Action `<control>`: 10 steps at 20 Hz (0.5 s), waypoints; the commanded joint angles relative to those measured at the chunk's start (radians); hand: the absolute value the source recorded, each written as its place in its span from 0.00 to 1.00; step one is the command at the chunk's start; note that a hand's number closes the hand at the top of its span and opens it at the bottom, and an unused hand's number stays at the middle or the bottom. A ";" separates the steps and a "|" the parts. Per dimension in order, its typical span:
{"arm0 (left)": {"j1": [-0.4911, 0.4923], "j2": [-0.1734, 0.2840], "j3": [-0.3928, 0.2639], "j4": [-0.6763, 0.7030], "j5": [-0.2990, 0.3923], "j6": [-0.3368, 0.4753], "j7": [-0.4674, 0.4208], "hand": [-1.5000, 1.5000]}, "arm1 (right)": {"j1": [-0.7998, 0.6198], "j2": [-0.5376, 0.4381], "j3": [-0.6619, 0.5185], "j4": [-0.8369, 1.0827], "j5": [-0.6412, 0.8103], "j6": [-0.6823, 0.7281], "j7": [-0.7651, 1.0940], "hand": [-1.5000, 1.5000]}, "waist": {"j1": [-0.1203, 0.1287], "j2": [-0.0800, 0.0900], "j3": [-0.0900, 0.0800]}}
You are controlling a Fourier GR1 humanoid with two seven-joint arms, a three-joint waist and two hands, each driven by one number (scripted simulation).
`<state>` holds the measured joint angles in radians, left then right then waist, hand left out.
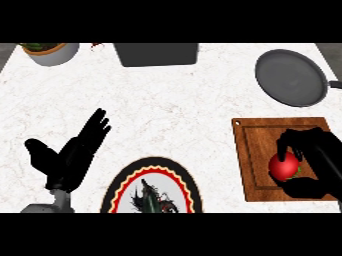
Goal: Pick the tomato from the cutting board and place it in the pan
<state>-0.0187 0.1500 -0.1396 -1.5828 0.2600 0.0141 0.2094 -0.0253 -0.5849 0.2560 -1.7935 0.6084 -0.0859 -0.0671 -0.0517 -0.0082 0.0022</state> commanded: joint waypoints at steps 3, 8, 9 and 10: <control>-0.039 0.006 0.007 0.023 0.014 -0.027 0.020 0.50 | 0.077 -0.031 -0.240 0.021 -0.373 0.076 -0.166 1.00 | 0.031 0.009 -0.001; -0.013 -0.037 -0.030 0.018 -0.032 -0.019 -0.026 0.50 | -0.017 -0.015 -0.320 0.243 -0.427 0.169 -0.230 1.00 | 0.054 0.009 -0.002; -0.066 -0.049 -0.028 0.012 -0.022 0.003 0.041 0.50 | -0.127 0.006 -0.307 0.354 -0.392 0.150 -0.246 1.00 | 0.061 0.011 -0.002; -0.022 -0.014 -0.003 0.058 -0.006 -0.061 -0.027 0.50 | -0.100 0.000 -0.324 0.413 -0.336 0.103 -0.324 1.00 | 0.060 0.011 -0.002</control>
<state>-0.0477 0.1262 -0.1590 -1.5662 0.2470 -0.0060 0.2168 -0.0540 -0.5913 -0.0163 -1.5765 0.2457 0.0313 -0.2775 -0.0037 0.0004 0.0006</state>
